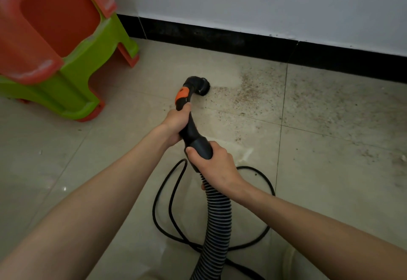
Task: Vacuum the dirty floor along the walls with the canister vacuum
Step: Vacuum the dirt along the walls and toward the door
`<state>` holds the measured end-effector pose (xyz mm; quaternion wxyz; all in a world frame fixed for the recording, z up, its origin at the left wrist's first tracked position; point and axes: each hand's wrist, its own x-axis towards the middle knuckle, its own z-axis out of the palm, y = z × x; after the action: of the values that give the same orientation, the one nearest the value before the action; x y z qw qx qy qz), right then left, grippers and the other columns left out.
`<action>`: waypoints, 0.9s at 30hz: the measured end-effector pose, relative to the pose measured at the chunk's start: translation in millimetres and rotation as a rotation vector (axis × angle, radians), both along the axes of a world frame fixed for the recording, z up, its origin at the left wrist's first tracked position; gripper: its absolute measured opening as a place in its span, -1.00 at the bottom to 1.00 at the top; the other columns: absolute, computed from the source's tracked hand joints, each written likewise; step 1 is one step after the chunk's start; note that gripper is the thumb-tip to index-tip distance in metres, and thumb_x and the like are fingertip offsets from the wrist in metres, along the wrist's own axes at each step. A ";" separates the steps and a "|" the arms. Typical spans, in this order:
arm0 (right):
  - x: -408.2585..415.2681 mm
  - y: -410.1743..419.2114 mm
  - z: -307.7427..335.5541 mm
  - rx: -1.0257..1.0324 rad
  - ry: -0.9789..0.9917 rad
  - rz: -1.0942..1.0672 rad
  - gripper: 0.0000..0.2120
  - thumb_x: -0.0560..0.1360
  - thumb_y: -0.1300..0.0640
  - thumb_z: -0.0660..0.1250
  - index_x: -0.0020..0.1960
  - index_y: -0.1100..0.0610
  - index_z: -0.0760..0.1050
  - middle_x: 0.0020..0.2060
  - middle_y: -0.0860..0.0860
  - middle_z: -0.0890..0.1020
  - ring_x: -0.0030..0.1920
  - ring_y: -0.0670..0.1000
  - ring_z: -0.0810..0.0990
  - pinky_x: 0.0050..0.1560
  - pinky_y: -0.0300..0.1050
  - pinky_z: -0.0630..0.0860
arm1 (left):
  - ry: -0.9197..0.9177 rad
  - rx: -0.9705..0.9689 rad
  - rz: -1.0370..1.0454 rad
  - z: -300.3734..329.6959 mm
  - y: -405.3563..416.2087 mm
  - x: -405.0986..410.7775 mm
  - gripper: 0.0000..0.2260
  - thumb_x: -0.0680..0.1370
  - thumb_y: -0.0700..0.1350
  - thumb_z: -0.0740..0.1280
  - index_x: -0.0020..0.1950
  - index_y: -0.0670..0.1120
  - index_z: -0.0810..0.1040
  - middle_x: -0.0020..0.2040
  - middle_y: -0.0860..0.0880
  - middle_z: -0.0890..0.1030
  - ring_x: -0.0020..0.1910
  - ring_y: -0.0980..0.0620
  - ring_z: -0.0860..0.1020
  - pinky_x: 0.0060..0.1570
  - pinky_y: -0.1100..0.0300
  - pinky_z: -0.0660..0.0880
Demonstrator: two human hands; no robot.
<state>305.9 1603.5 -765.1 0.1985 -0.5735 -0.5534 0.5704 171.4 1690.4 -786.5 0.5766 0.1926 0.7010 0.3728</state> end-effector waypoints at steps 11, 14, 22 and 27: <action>25.4 0.3 -2.0 -0.121 0.125 -0.180 -0.75 0.51 -0.09 0.35 0.00 0.08 0.44 -0.21 0.05 0.57 -0.37 0.06 0.59 -0.47 -0.17 0.53 | 0.029 0.048 -0.156 -3.7 16.7 43.3 -0.52 0.61 0.09 0.16 0.33 -0.28 0.35 -0.19 -0.10 0.47 -0.24 -0.04 0.48 -0.12 0.07 0.49; 19.8 6.3 -2.5 -0.210 0.172 -0.139 -0.75 0.51 -0.08 0.36 -0.02 0.07 0.41 -0.16 0.10 0.58 -0.36 0.11 0.61 -0.37 -0.03 0.60 | 0.033 0.051 -0.145 -5.1 16.8 37.0 -0.54 0.62 0.09 0.14 0.30 -0.27 0.36 -0.21 -0.10 0.47 -0.25 -0.05 0.47 -0.08 0.05 0.49; -15.7 17.1 -8.9 -0.188 0.147 0.060 -0.67 0.52 -0.02 0.35 0.19 0.09 0.35 -0.06 0.01 0.59 -0.09 -0.02 0.62 -0.08 -0.13 0.59 | 0.193 0.072 -0.050 -7.2 -1.2 6.0 -0.65 0.63 0.07 0.13 0.12 -0.23 0.37 -0.28 -0.12 0.46 -0.39 -0.05 0.47 -0.26 0.08 0.50; -45.8 22.0 -9.1 -0.121 0.090 0.091 -0.71 0.49 -0.01 0.35 0.13 0.01 0.35 -0.18 -0.09 0.54 -0.18 -0.10 0.54 -0.14 -0.14 0.51 | 0.221 0.040 0.034 -0.3 -3.3 -19.9 -0.67 0.62 0.05 0.15 0.11 -0.23 0.38 -0.31 -0.13 0.45 -0.47 -0.04 0.46 -0.44 0.17 0.44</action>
<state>260.1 1625.5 -774.2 0.1623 -0.5325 -0.5339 0.6365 151.5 1687.1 -786.8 0.4854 0.2323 0.7560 0.3727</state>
